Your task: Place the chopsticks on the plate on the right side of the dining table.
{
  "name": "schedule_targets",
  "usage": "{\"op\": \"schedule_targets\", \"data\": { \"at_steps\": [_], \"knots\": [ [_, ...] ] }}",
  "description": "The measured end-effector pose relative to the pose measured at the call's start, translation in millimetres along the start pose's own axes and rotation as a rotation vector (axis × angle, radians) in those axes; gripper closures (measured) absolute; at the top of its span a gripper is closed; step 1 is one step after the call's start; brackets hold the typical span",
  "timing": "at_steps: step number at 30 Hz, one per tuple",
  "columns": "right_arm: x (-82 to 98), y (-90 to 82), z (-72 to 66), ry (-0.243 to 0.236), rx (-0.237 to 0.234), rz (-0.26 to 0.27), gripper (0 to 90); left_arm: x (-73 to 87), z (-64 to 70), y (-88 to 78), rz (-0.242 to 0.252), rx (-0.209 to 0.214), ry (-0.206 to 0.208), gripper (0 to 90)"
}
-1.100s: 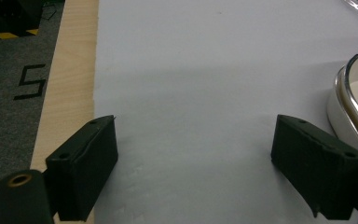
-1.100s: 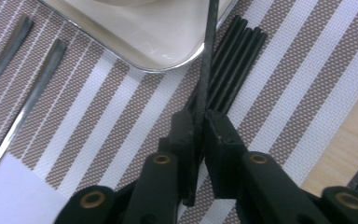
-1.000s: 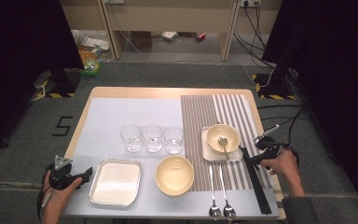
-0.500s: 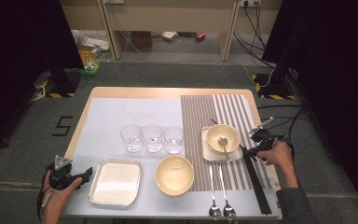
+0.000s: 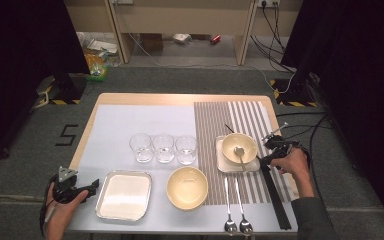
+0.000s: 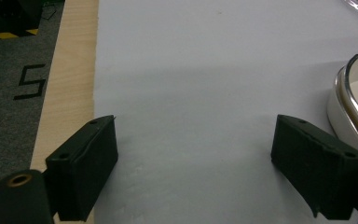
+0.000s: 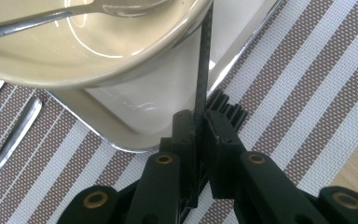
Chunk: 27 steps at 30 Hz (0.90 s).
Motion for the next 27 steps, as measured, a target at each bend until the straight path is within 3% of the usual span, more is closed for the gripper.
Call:
{"op": "schedule_targets", "data": {
  "at_steps": [4,13,16,27],
  "knots": [
    [0.0,-3.2,-0.6,0.009,-0.004,0.013,78.0,0.0,0.1,0.0,0.0,0.001,0.0,13.7],
    [12.7,-22.1,-2.5,0.065,-0.033,0.107,63.1,0.1,0.2,-0.1,-0.001,0.001,0.0,13.7],
    [21.0,-26.5,-3.6,0.078,-0.028,0.118,55.4,0.1,0.0,-0.1,-0.001,0.001,0.001,13.7],
    [57.4,-33.9,-6.3,0.07,-0.022,0.171,44.9,0.1,0.2,-0.1,-0.002,0.001,0.0,13.7]
  ]
}}
Point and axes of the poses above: each handheld gripper's, and its own axes: y roughly forward along the jaws, x roughly out of its underside, z roughly to its right, the point moved 8 cm from there along y, roughly forward along the jaws, and after that the axes turned 9 degrees about y, right-handed, at the moved point
